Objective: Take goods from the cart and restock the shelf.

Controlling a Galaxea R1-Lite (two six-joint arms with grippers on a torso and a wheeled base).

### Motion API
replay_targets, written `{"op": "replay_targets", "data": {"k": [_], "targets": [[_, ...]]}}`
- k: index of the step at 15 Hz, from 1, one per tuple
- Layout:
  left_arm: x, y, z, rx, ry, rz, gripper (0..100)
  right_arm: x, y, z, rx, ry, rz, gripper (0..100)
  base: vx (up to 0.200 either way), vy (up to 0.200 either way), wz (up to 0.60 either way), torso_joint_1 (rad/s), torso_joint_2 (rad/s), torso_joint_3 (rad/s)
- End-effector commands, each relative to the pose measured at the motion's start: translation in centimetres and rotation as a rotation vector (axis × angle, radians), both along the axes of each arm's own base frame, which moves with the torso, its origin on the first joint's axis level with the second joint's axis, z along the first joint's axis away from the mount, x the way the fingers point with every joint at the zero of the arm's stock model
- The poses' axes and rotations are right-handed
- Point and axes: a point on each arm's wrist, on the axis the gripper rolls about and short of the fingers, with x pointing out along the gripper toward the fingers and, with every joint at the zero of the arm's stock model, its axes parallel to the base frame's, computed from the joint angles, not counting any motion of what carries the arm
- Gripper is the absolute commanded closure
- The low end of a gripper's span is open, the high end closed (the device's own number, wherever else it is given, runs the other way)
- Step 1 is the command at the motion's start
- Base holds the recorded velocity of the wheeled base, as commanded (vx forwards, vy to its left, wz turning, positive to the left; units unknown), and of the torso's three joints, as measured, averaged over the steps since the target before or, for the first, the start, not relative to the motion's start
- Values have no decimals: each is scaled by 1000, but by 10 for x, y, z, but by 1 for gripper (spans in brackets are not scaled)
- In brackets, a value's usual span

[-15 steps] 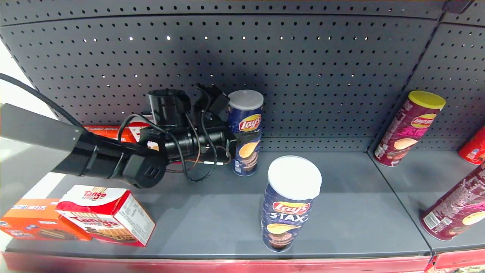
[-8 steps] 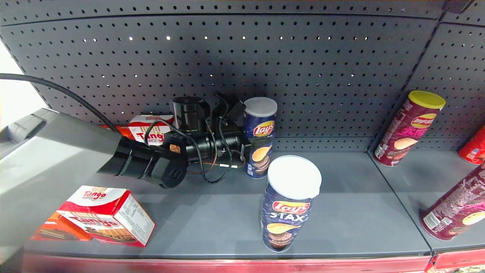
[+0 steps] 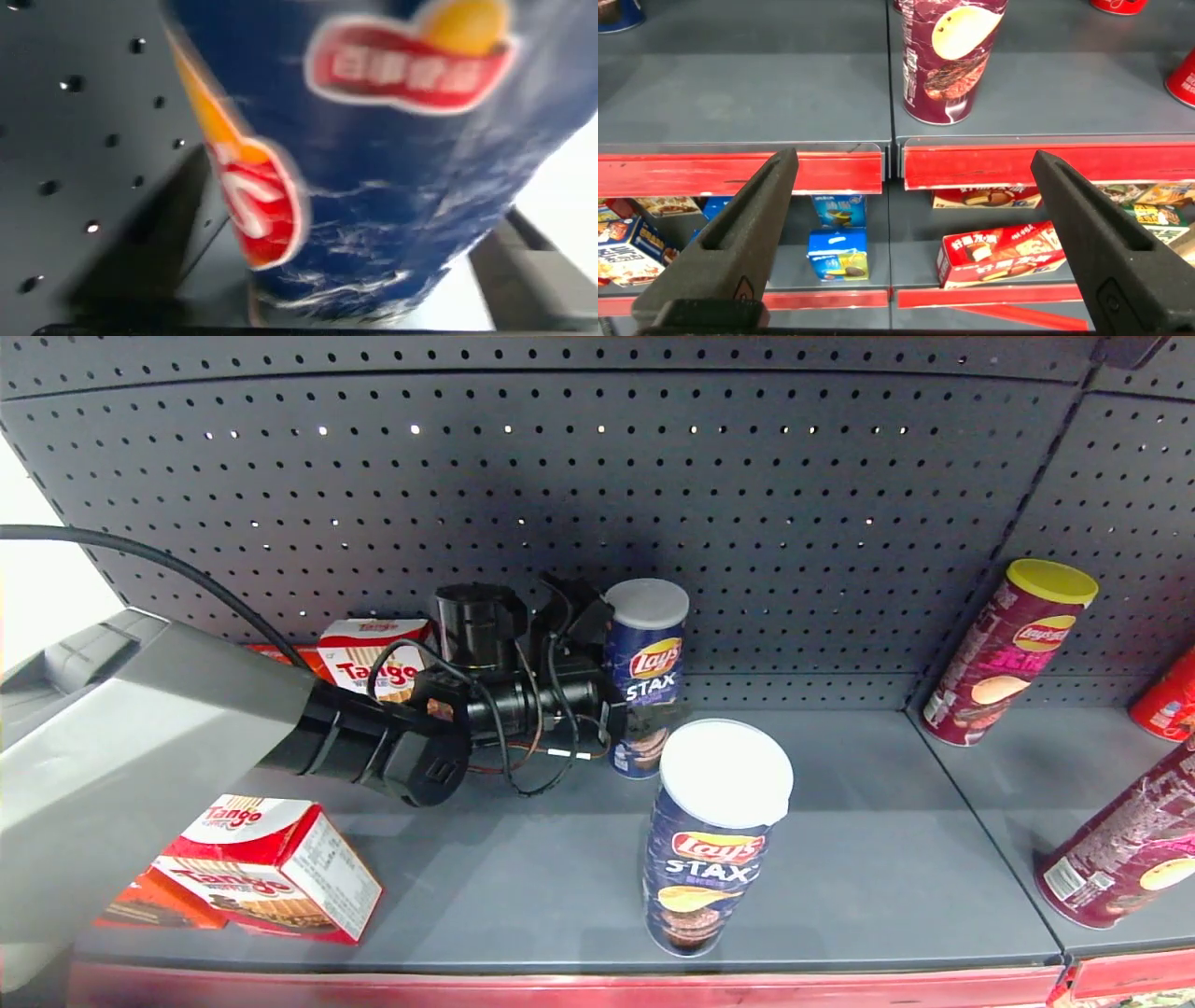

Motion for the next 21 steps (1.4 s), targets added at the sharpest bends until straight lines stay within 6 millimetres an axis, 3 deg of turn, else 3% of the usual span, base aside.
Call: {"op": "replay_targets", "data": {"k": [1,8,11,15,21], "targets": [[-3,0,-2,6,13,-1,0,0,0,0,-1,2,1,0,0,0,0,0,0,0],[-32,19,39,25,24,95,0,0,0,0,-1,2,1,0,0,0,0,0,0,0],[-55,35,57,95,34,108,0,0,0,0,-1,2,1,0,0,0,0,0,0,0],[-68,44,53,159,66,137,0,0,0,0,-1,2,1,0,0,0,0,0,0,0],[-63,59,54,254,43,302,0,0,0,0,-1,2,1,0,0,0,0,0,0,0]]}}
